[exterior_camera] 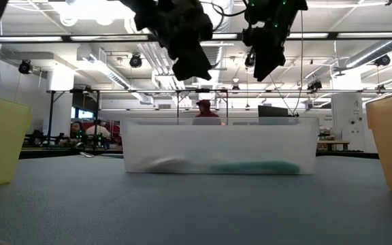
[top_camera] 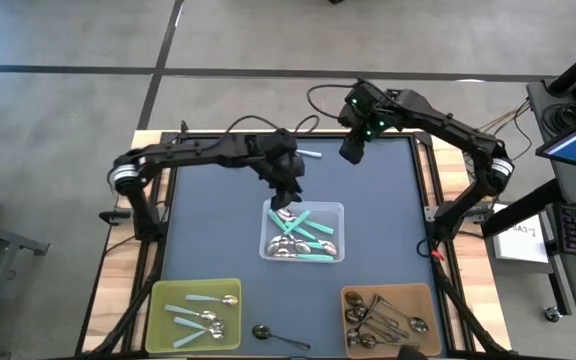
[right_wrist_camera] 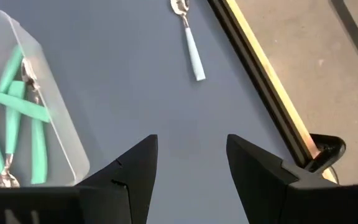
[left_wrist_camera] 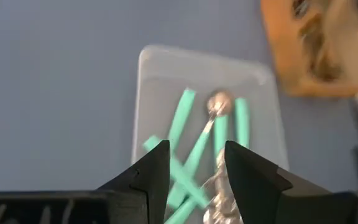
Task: Sort silverware by color (type)
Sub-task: Put the light blue spoon into the yellow bin
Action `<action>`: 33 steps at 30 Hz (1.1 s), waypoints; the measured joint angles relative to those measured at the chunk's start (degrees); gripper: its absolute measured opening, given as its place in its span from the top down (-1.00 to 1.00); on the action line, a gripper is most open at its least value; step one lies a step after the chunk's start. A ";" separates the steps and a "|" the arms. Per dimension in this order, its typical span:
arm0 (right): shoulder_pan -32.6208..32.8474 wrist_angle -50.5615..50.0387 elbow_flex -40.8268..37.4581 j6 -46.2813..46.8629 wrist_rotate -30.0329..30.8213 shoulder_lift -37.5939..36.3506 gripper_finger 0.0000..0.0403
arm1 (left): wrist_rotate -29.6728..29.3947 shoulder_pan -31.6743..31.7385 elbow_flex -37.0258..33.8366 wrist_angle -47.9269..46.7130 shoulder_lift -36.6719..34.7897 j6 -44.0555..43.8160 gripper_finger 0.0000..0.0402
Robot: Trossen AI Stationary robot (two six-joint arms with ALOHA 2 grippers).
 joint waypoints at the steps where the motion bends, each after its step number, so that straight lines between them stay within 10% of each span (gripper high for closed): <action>1: 0.00 0.00 -0.20 -0.23 0.01 0.17 0.09 | -0.53 0.12 1.39 -2.01 1.14 1.62 0.33; 33: -1.94 25.88 -3.87 -7.08 -0.55 27.32 0.09 | -0.83 5.22 3.24 -10.49 7.81 -0.95 0.35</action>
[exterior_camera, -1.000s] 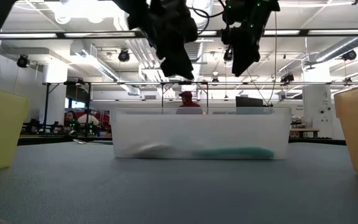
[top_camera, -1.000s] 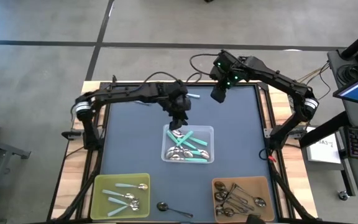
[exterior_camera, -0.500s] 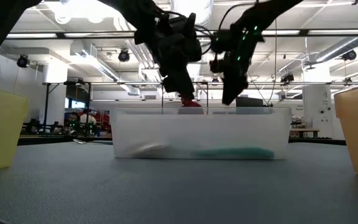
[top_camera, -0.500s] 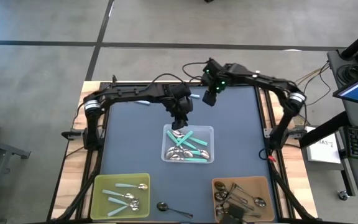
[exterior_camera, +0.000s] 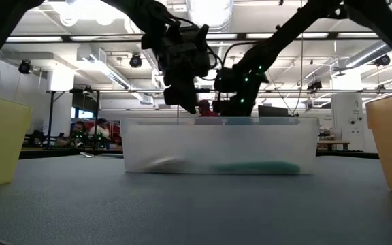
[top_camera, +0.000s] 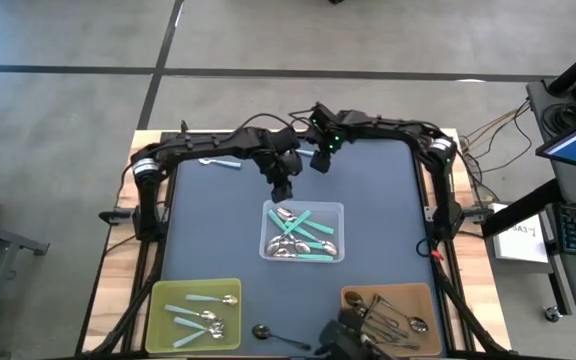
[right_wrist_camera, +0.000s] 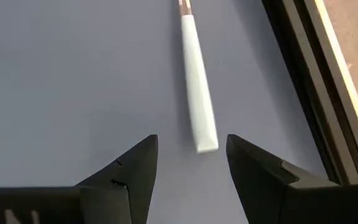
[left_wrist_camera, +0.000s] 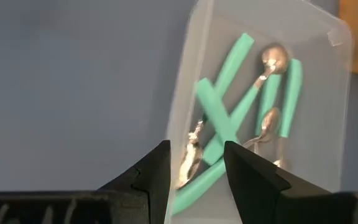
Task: Sort silverware by color (type)
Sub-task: Put the light blue spoon into the yellow bin
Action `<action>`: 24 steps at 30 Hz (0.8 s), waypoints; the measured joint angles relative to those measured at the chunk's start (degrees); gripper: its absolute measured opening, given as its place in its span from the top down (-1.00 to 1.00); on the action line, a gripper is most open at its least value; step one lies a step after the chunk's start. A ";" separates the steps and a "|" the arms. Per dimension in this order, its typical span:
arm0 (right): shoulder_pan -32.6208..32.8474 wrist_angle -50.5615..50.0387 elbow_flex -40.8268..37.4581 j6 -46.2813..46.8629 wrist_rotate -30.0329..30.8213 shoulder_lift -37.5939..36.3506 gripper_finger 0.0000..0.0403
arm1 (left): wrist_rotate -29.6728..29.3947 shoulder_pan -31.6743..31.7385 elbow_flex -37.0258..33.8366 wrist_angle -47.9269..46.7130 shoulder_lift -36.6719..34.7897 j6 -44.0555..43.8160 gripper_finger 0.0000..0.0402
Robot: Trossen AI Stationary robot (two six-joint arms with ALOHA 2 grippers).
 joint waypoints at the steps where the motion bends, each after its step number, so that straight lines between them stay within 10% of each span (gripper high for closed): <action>1: -0.07 0.52 0.42 0.02 0.01 0.62 0.09 | -0.35 0.27 -0.34 0.00 -0.36 -0.04 0.35; 24: -1.58 2.93 2.62 1.02 -0.38 6.36 0.09 | -6.91 2.33 -13.95 6.79 -11.80 -5.83 0.35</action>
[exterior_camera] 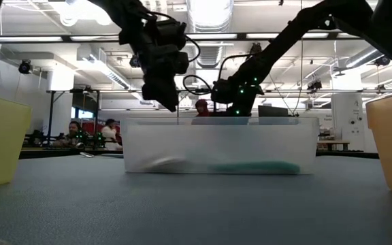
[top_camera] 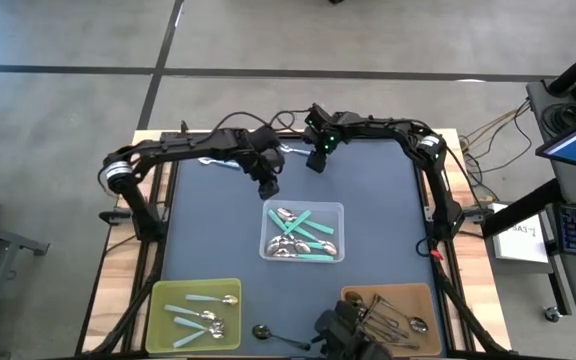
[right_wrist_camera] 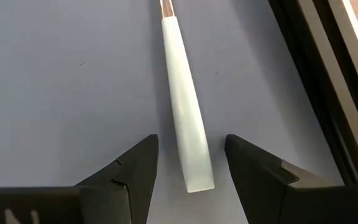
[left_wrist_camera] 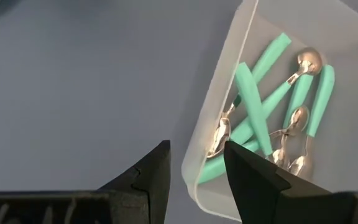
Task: Sort silverware by color (type)
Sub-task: Put the light blue spoon into the yellow bin
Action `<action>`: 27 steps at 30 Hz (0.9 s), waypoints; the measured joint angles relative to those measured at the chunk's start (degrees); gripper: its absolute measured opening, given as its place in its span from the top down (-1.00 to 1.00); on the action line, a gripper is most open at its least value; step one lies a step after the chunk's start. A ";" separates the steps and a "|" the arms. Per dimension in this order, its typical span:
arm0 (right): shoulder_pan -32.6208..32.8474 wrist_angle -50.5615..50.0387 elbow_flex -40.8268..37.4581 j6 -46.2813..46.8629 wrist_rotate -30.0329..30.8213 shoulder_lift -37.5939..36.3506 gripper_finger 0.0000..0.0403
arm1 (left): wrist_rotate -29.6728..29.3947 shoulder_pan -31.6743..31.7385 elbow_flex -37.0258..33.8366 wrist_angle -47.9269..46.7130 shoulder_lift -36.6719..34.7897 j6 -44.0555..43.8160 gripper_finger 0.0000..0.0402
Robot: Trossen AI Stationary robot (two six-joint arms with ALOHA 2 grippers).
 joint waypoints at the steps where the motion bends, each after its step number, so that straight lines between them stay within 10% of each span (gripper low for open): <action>1: -0.16 0.02 0.04 -0.14 -0.30 0.02 0.09 | -0.04 0.00 -1.17 1.22 -0.73 -0.93 0.35; 17: -0.40 -0.46 1.38 -1.91 -3.31 0.26 0.82 | -4.44 -1.34 -19.47 19.81 -12.91 -16.02 0.34; 27: -0.31 -11.23 5.16 -2.13 -6.81 -0.80 0.82 | -9.11 -3.79 -19.99 23.13 -13.13 -20.16 0.34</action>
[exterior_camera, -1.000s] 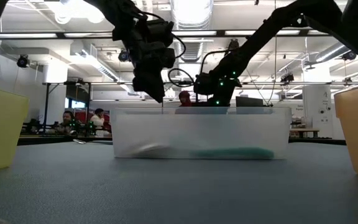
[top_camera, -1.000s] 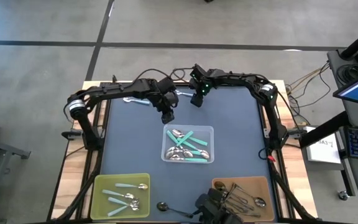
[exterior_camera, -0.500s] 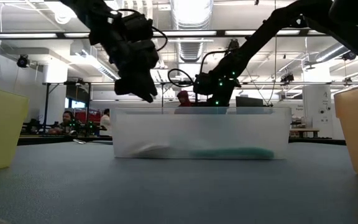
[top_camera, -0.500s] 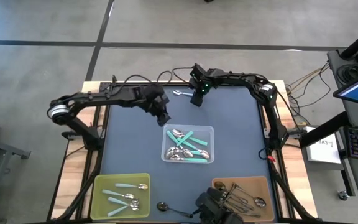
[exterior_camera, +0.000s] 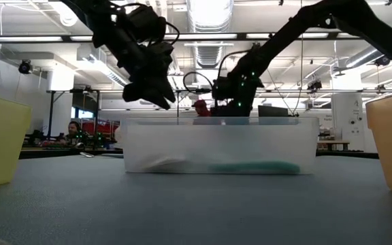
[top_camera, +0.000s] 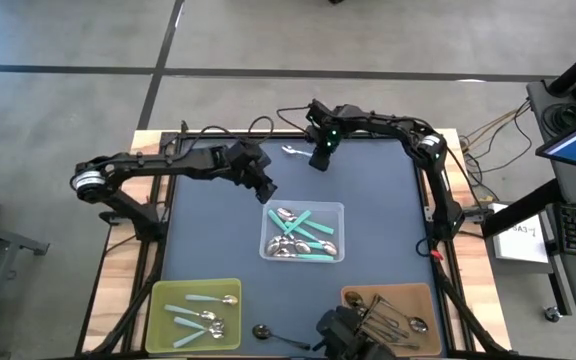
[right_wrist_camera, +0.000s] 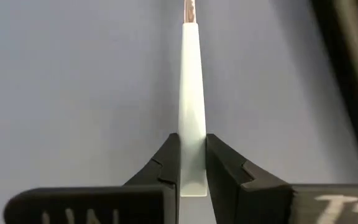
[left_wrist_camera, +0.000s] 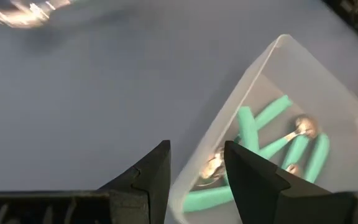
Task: Sort silverware by color (type)
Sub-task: Put the light blue spoon into the yellow bin
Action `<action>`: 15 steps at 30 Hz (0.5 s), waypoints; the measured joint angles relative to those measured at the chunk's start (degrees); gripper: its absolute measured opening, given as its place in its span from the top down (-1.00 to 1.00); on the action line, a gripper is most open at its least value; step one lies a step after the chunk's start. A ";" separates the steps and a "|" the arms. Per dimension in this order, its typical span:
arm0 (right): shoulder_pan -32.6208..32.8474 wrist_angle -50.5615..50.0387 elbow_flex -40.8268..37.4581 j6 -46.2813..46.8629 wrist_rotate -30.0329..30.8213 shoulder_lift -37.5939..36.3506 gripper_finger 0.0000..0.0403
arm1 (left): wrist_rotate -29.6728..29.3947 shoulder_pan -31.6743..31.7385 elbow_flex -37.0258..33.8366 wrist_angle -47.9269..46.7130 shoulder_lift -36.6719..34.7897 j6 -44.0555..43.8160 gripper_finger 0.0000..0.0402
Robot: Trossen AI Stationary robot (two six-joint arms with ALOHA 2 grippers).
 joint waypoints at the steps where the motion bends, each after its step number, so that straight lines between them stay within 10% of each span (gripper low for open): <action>1: -0.02 -0.13 0.30 -0.21 -0.12 -0.77 0.82 | 0.00 -0.44 -0.32 0.83 0.05 -1.35 0.34; 10: 0.05 0.06 1.03 0.60 -1.56 -9.94 0.82 | -3.67 -3.32 -18.10 36.73 -0.66 -18.95 0.34; 15: 1.89 2.13 1.03 3.58 -1.87 -14.97 0.82 | -18.35 -3.92 -28.25 62.67 -0.46 -24.04 0.35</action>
